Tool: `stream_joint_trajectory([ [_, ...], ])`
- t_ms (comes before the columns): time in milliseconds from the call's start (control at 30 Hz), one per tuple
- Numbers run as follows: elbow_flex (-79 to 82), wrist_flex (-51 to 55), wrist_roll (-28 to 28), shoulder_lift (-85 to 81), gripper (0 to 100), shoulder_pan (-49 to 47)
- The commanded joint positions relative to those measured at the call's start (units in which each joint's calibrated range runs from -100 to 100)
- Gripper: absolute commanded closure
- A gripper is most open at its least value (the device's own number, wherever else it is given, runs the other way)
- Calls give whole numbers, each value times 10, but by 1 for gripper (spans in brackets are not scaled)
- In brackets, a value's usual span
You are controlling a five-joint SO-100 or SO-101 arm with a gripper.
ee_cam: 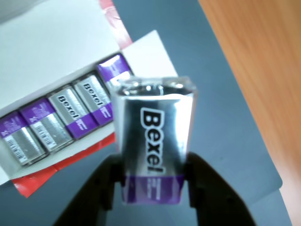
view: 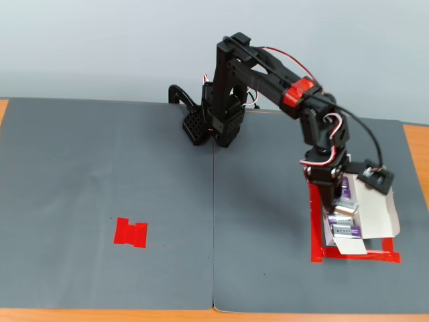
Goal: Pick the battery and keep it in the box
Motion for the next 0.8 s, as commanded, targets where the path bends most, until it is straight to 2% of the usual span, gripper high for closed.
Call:
stream_joint_trajectory([
  [0, -38, -7, -2, 1, 97, -29],
  [367, -38, -8, -2, 57, 97, -97],
  [767, -38, -8, -2, 117, 97, -113],
])
